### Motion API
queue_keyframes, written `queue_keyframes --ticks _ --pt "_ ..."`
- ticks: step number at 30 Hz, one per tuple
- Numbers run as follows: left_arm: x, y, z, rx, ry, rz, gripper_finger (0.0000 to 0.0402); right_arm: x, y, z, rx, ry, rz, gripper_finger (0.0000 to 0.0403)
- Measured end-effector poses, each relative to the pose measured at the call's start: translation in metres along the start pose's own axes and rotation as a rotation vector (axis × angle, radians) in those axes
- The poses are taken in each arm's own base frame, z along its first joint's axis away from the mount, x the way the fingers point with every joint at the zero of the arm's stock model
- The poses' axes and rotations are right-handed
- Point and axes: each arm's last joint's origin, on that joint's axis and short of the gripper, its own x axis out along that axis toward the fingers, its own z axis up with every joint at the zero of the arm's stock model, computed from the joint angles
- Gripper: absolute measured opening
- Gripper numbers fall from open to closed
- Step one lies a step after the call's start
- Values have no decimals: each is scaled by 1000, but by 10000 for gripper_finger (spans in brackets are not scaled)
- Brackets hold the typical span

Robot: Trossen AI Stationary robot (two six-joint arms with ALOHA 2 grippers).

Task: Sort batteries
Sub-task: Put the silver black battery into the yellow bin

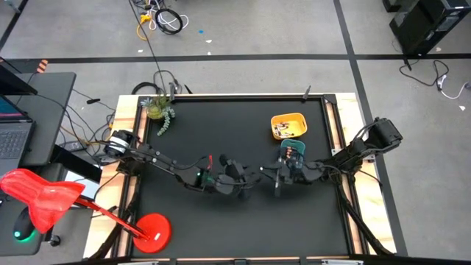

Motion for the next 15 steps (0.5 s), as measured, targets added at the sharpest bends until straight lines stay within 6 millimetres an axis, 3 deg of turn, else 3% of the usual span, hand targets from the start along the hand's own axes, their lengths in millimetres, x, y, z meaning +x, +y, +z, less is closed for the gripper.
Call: queue_keyframes --ticks 4,8,15 --pt "2 7 -10 3 94 49 195 3 -9 -10 -34 102 -99 31" --pt "0 13 -20 68 183 86 212 -4 -24 -13 -45 181 -180 31" --pt "-4 21 -33 245 299 155 213 -38 -87 -21 93 195 -471 31"
